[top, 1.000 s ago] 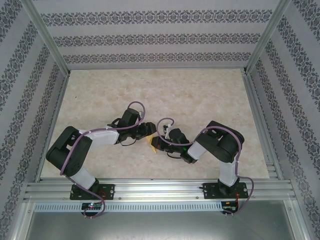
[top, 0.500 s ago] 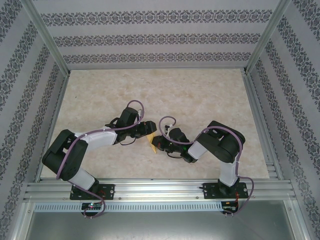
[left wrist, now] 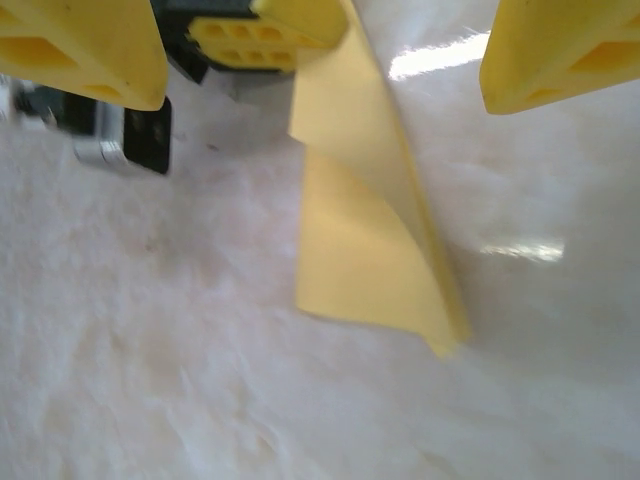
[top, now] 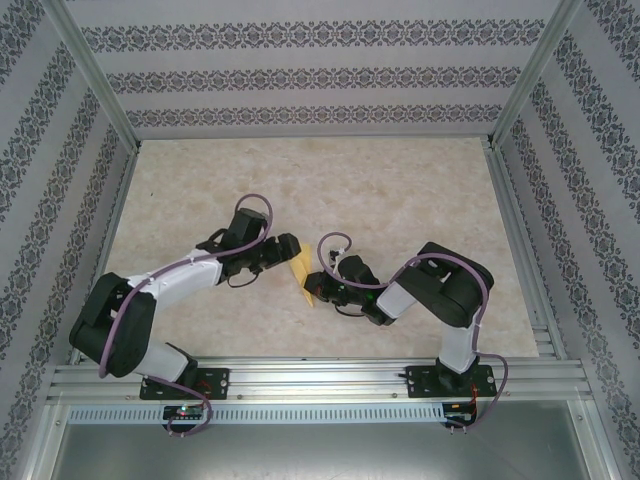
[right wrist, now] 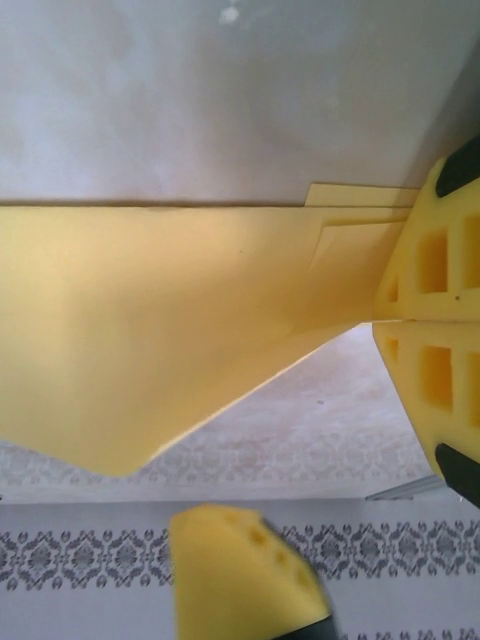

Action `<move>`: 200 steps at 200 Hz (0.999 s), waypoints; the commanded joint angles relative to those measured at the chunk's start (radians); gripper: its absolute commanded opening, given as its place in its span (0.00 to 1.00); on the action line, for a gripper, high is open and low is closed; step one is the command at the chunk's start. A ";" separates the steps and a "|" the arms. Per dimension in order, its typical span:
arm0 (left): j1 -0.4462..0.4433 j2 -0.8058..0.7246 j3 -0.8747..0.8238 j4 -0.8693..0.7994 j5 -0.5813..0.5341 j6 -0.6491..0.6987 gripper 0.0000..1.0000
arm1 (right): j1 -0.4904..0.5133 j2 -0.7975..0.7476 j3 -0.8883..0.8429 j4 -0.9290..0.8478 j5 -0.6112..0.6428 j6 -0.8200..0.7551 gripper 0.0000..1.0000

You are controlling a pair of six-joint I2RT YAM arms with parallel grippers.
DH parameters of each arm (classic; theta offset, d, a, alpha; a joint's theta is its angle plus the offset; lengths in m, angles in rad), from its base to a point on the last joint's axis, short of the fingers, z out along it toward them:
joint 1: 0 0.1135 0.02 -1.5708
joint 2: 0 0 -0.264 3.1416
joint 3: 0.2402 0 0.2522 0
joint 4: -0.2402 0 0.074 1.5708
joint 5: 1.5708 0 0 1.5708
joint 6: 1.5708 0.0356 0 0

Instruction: Fold a paper plane with a square sheet of paper (pick it up from the middle)

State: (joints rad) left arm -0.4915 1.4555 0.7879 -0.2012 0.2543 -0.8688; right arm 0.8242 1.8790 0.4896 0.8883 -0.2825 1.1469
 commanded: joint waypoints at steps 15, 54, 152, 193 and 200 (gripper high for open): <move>0.038 0.101 0.118 -0.204 0.032 -0.015 0.78 | 0.002 0.006 -0.020 -0.181 0.031 -0.126 0.02; 0.038 0.190 0.172 -0.236 0.087 -0.019 0.75 | 0.015 -0.022 -0.020 -0.176 0.039 -0.231 0.02; 0.038 0.297 0.255 -0.324 0.131 -0.034 0.56 | 0.055 -0.060 -0.020 -0.185 0.074 -0.468 0.05; 0.038 0.339 0.276 -0.353 0.150 -0.022 0.45 | 0.064 -0.060 -0.004 -0.208 0.067 -0.518 0.07; 0.039 0.337 0.275 -0.357 0.146 -0.021 0.45 | 0.058 -0.061 0.001 -0.219 0.061 -0.502 0.06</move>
State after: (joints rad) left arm -0.4583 1.7828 1.0393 -0.4988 0.3878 -0.8963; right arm 0.8768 1.8145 0.4892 0.7773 -0.2256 0.6788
